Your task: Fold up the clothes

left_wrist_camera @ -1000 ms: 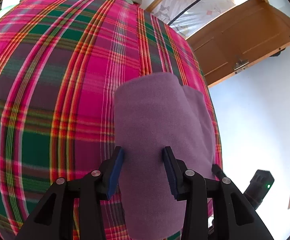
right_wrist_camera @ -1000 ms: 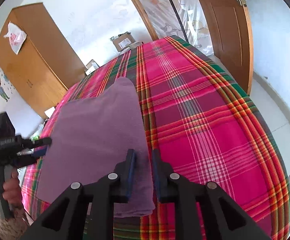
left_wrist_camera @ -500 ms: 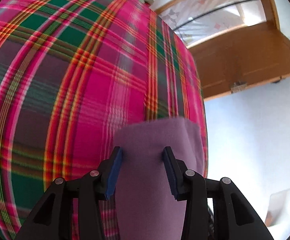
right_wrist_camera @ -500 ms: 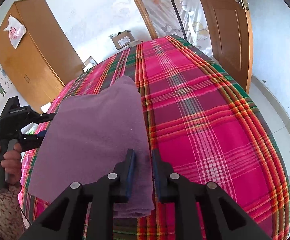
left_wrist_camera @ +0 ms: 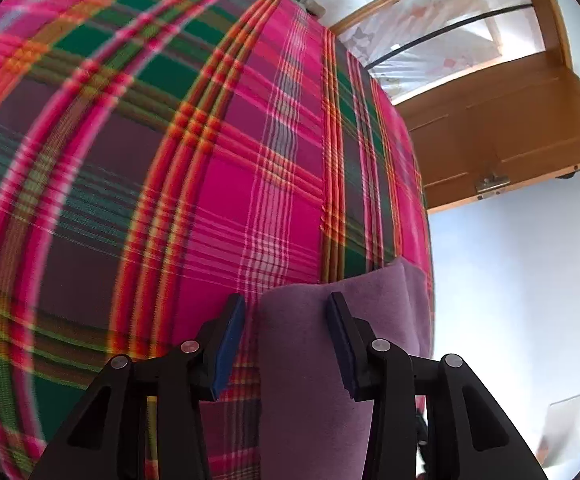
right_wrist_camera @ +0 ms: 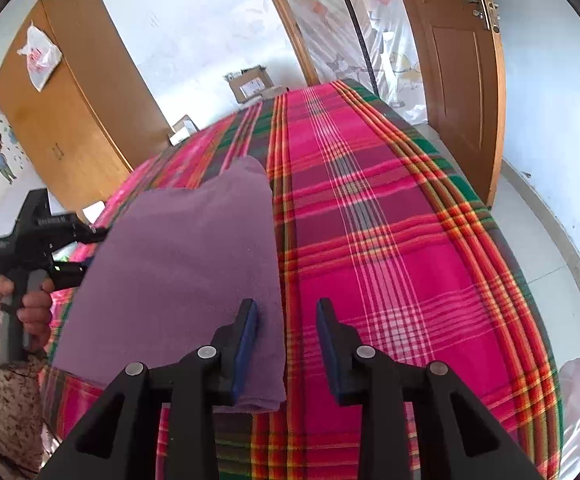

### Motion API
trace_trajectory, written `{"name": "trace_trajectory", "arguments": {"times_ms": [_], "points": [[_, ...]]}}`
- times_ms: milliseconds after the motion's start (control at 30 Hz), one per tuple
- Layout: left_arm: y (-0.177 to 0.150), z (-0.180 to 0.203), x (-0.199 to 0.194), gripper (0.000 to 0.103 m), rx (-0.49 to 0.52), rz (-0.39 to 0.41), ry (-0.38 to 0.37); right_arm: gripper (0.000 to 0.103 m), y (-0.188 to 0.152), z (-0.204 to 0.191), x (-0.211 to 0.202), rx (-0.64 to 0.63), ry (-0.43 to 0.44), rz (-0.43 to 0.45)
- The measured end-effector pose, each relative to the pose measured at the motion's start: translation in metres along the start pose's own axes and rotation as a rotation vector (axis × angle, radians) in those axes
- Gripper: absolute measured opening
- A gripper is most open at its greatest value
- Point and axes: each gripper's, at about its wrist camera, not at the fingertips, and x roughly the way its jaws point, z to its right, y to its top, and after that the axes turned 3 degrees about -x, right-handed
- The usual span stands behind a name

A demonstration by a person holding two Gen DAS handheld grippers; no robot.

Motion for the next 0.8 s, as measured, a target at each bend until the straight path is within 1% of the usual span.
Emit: {"name": "trace_trajectory", "arguments": {"times_ms": [67,133,200,267,400,433,467,567,700,733,800], "points": [[-0.004,0.003,-0.005,0.043,0.039,0.014,0.013,0.030,0.004,0.003,-0.005,0.015,0.027,0.024],[-0.008,0.006,-0.010,0.044,0.075,0.027,0.021,0.035,0.011,0.006,-0.007,0.035,0.082,0.038],[-0.010,0.002,-0.015,0.045,0.081,0.027,-0.004,0.051,0.020,0.007,-0.004,0.054,0.140,0.036],[-0.017,0.004,-0.016,0.052,0.090,0.005,-0.036,0.051,0.030,0.004,0.006,0.057,0.159,0.017],[-0.032,0.013,-0.015,0.055,0.116,-0.046,-0.091,0.056,0.043,0.000,0.028,0.045,0.216,-0.045],[-0.035,0.015,-0.015,0.056,0.122,-0.059,-0.104,0.057,0.045,-0.001,0.033,0.041,0.226,-0.060],[-0.039,0.016,-0.015,0.058,0.126,-0.069,-0.116,0.059,0.047,-0.003,0.039,0.035,0.218,-0.080],[-0.048,0.012,-0.018,0.060,0.111,-0.080,-0.131,0.061,0.049,-0.003,0.052,0.031,0.212,-0.116],[-0.057,0.015,-0.008,0.061,0.091,-0.132,-0.165,0.061,0.048,0.000,0.062,0.054,0.254,-0.155],[-0.058,0.017,-0.004,0.063,0.090,-0.145,-0.173,0.062,0.048,0.001,0.065,0.060,0.265,-0.165],[-0.060,0.021,0.000,0.064,0.102,-0.144,-0.164,0.062,0.048,0.001,0.068,0.059,0.278,-0.178]]}}
